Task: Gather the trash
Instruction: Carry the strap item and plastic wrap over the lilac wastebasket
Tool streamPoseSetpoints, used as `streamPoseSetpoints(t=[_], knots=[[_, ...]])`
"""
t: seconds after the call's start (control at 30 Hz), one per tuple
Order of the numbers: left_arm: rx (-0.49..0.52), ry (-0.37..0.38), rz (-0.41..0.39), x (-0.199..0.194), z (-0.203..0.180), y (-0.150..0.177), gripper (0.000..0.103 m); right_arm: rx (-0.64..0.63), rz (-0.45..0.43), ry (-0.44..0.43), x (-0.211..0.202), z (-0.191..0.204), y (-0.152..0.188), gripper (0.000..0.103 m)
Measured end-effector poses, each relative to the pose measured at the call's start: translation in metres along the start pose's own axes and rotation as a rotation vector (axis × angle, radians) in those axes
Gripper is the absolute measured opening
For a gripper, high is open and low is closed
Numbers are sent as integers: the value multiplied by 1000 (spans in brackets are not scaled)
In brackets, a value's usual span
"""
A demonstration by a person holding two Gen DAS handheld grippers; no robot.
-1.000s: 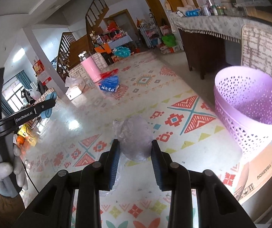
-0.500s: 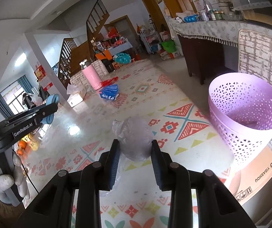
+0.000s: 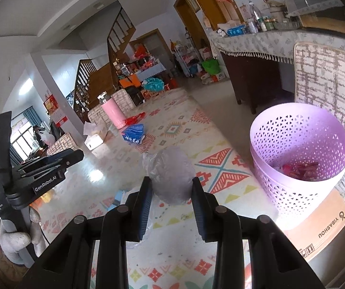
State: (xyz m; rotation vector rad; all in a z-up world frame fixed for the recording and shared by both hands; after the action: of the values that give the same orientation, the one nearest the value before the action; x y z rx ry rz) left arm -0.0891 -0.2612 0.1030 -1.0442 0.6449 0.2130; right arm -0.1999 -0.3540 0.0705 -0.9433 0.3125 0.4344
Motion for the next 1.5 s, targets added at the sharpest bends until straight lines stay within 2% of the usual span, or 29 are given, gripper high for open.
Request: streamPoseSetpoints(t=[0.03, 0.13, 0.37, 0.57, 0.6, 0.63, 0.67, 0.7, 0.73, 0.9, 1.23, 1.5], knots=[[-7, 7, 13, 5, 0, 1, 32, 11, 9, -7, 2, -3, 2, 35], [-32, 45, 77, 26, 2, 7, 71, 25, 39, -11, 8, -8, 7, 35], [-38, 106, 230, 77, -4, 40, 72, 52, 47, -18, 12, -18, 12, 35], [5, 114, 269, 87, -21, 62, 72, 61, 52, -15, 10, -22, 13, 36], [11, 117, 275, 88, -23, 65, 72, 63, 52, -15, 10, -23, 13, 36], [17, 120, 282, 89, -26, 68, 64, 66, 53, -15, 10, -23, 13, 36], [21, 125, 293, 91, -28, 73, 47, 67, 54, -17, 9, -23, 14, 36], [5, 151, 287, 90, -27, 72, 38, 68, 55, -18, 9, -22, 14, 36], [-3, 150, 299, 91, -26, 73, 25, 67, 57, -18, 10, -21, 15, 36], [-47, 139, 265, 79, -14, 62, 25, 55, 56, -18, 10, -17, 15, 36], [-43, 88, 39, 1, -2, 15, 25, 22, 34, -8, 7, -8, 6, 36], [3, 92, -19, -20, -16, -7, 25, -31, -18, 15, -14, -3, -18, 36]])
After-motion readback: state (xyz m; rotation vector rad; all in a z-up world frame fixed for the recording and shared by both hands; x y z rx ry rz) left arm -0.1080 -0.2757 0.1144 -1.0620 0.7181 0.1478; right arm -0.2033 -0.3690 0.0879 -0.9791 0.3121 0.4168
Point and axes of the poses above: each gripper's, at about its wrist camera, not at the fingertips, and x roughly the way its jaws point, z to its left, y to its underside, the point moved 3 cm from there along x, roughly the way its jaws point, and after that the axes turned 10 degrees about -y, right-handed, at the moved point
